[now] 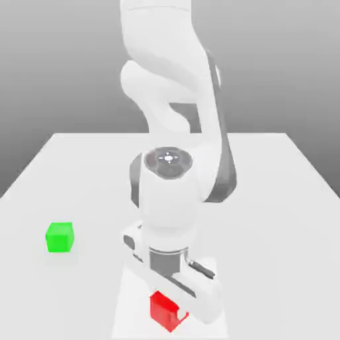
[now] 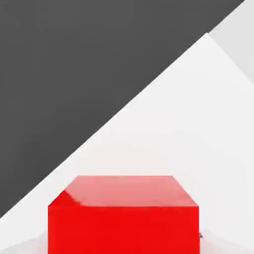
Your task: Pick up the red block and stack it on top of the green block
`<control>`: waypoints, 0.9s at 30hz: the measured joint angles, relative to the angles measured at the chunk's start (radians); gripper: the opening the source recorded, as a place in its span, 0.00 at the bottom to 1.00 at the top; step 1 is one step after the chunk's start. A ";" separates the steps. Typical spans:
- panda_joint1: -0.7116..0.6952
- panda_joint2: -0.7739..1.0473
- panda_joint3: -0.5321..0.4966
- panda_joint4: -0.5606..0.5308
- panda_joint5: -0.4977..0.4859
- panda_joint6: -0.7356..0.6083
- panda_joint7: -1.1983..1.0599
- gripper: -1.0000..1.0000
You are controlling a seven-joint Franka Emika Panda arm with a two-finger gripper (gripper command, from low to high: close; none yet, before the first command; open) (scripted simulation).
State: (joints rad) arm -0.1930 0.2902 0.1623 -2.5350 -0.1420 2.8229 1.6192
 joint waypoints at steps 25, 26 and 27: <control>-0.516 -0.238 -0.269 -0.325 0.165 0.091 0.627 1.00; -0.516 -0.238 -0.269 -0.325 0.165 0.091 0.627 1.00; -0.516 -0.238 -0.269 -0.325 0.165 0.091 0.627 1.00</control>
